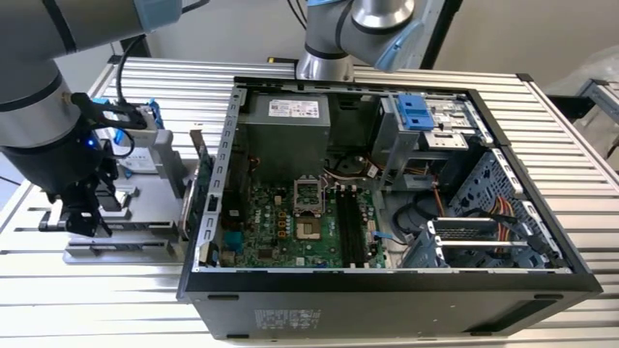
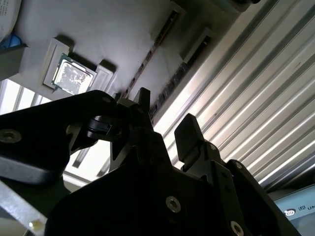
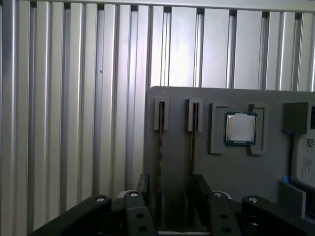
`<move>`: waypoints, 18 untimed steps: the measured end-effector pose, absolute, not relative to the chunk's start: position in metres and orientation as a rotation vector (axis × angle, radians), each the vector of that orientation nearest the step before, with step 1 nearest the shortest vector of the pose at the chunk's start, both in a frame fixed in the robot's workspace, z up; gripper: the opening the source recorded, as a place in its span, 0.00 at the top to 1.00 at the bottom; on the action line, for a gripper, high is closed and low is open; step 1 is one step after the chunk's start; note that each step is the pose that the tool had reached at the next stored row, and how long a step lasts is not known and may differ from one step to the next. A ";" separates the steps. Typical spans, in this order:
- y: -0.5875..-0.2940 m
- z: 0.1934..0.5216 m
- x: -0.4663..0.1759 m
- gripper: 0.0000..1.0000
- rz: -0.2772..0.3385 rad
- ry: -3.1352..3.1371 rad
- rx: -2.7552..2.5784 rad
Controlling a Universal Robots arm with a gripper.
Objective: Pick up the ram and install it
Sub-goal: 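Pick up the ram and move it above insertion slot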
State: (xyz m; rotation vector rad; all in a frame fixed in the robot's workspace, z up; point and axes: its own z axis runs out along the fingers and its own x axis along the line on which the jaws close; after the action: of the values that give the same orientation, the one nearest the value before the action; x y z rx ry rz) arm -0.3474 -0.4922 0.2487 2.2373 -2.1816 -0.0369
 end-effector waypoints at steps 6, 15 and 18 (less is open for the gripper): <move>-0.492 0.242 -0.347 0.00 -0.037 -2.182 2.237; -0.492 0.232 -0.347 0.00 -0.037 -2.182 2.237; -0.492 0.229 -0.347 0.00 -0.037 -2.182 2.236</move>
State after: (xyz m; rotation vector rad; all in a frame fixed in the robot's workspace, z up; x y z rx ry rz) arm -0.3474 -0.4922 0.2290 2.2362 -2.1824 -0.0373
